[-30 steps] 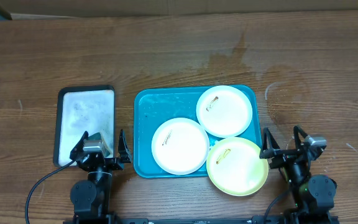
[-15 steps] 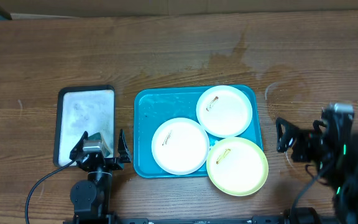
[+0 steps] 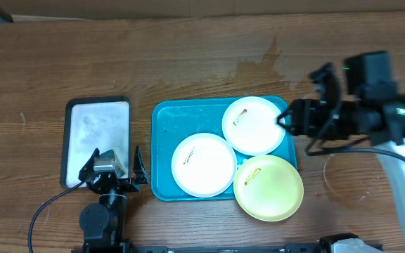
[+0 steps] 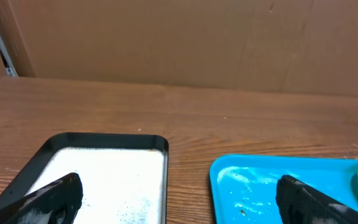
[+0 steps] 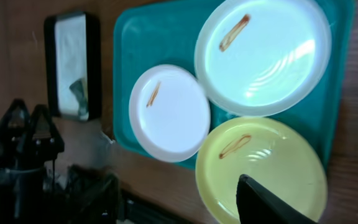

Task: Clean dirty plates on tray and stack at the side
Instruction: 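Move the right gripper over the white plate at the tray's center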

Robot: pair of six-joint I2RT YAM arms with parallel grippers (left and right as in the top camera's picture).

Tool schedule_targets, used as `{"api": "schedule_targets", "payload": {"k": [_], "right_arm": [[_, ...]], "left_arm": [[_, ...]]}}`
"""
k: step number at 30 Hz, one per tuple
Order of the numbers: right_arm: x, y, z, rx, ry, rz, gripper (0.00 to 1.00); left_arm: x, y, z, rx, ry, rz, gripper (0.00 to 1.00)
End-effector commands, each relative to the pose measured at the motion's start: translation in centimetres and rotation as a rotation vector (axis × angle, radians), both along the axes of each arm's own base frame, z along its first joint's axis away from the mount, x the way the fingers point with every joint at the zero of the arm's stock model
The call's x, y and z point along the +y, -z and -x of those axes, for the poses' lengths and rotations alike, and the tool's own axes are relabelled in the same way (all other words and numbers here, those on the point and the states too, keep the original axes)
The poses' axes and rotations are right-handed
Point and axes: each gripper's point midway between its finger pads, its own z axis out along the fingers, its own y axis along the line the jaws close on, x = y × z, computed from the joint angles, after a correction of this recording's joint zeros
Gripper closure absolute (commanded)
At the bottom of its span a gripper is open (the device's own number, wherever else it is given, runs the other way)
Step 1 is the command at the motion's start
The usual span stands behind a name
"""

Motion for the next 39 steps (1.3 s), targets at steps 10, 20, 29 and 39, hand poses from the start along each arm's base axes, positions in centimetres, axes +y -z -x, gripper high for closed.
{"api": "schedule_targets", "payload": {"k": [10, 20, 29, 39], "right_arm": [[5.3, 8.2, 2.1, 0.087, 0.046, 0.308, 0.33], [7.1, 14.9, 2.2, 0.141, 0.031, 0.339, 0.37], [7.8, 18.6, 1.7, 0.135, 0.020, 0.351, 0.56], [8.6, 20.4, 1.6, 0.092, 0.010, 0.319, 0.64]], "left_arm": [[-2.1, -4.0, 1.3, -0.008, 0.113, 0.103, 0.00], [-2.3, -14.6, 4.6, 0.237, 0.123, 0.003, 0.00], [-3.1, -14.8, 3.3, 0.746, 0.202, 0.034, 0.00], [-2.6, -10.7, 1.4, 1.029, 0.169, 0.085, 0.00]]}}
